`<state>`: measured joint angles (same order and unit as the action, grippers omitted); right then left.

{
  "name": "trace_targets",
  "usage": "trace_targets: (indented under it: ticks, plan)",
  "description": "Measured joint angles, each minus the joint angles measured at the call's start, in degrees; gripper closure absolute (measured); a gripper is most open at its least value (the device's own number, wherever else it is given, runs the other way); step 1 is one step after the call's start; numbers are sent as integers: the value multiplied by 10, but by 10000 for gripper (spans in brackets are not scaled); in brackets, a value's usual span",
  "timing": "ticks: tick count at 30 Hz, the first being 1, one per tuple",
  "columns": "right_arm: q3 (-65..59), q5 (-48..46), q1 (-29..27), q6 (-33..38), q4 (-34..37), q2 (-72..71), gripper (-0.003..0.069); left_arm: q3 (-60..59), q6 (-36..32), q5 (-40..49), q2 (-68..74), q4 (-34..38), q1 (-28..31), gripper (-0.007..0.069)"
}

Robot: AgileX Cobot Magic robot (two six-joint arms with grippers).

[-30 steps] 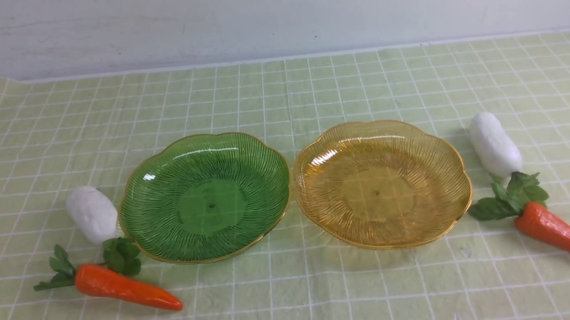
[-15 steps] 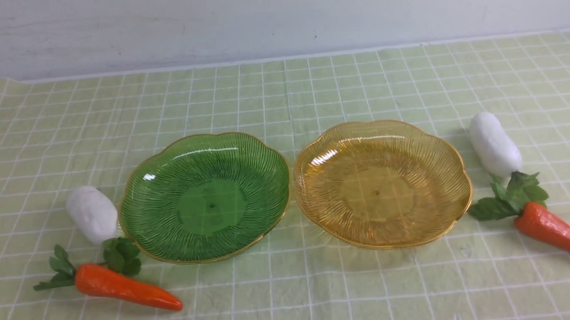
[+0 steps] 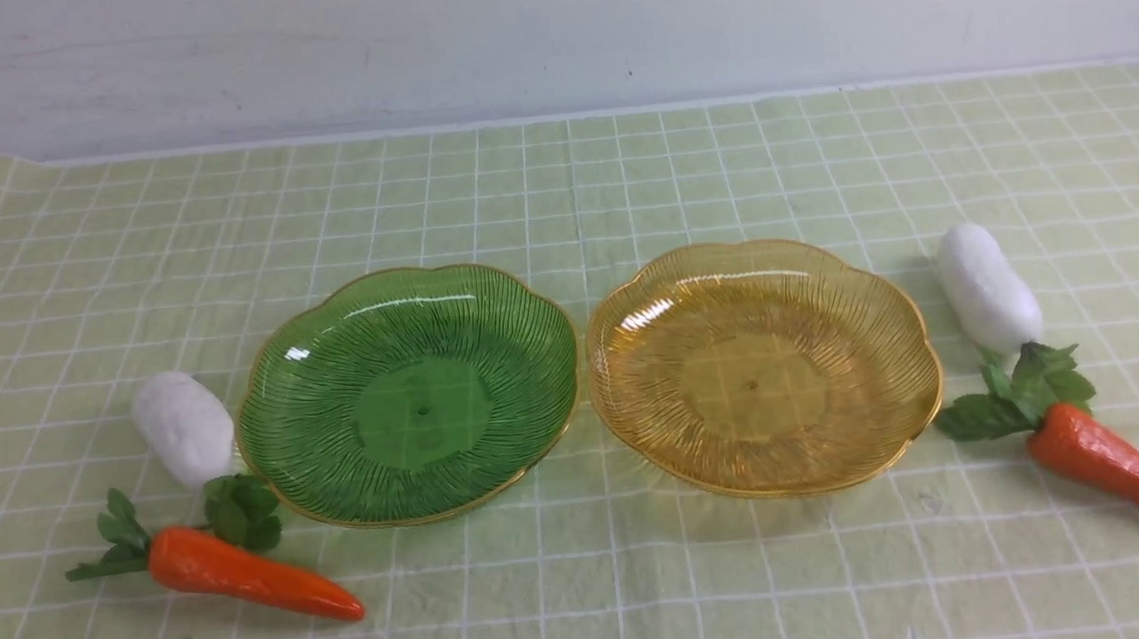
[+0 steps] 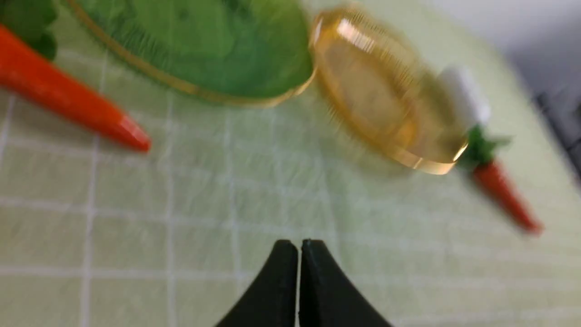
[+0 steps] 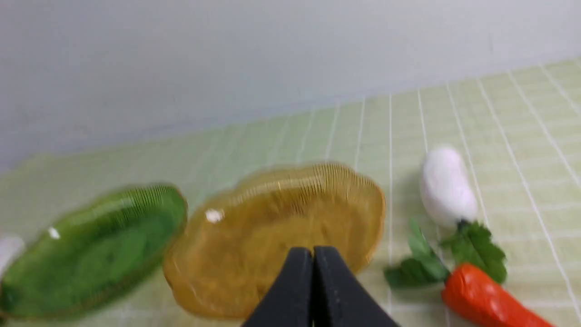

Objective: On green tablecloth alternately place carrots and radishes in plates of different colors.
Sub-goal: 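Place the white radish on the plate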

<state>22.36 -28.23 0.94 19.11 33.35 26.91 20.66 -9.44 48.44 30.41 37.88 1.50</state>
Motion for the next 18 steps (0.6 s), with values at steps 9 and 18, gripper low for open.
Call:
trace_targets:
  ticks: [9,18]
  plan:
    - [193,-38,0,-244,-257,342,662,113,-3,96,235,-125,0,631]
    - [288,-29,0,-267,-275,523,539,114,-3,96,253,-89,0,629]
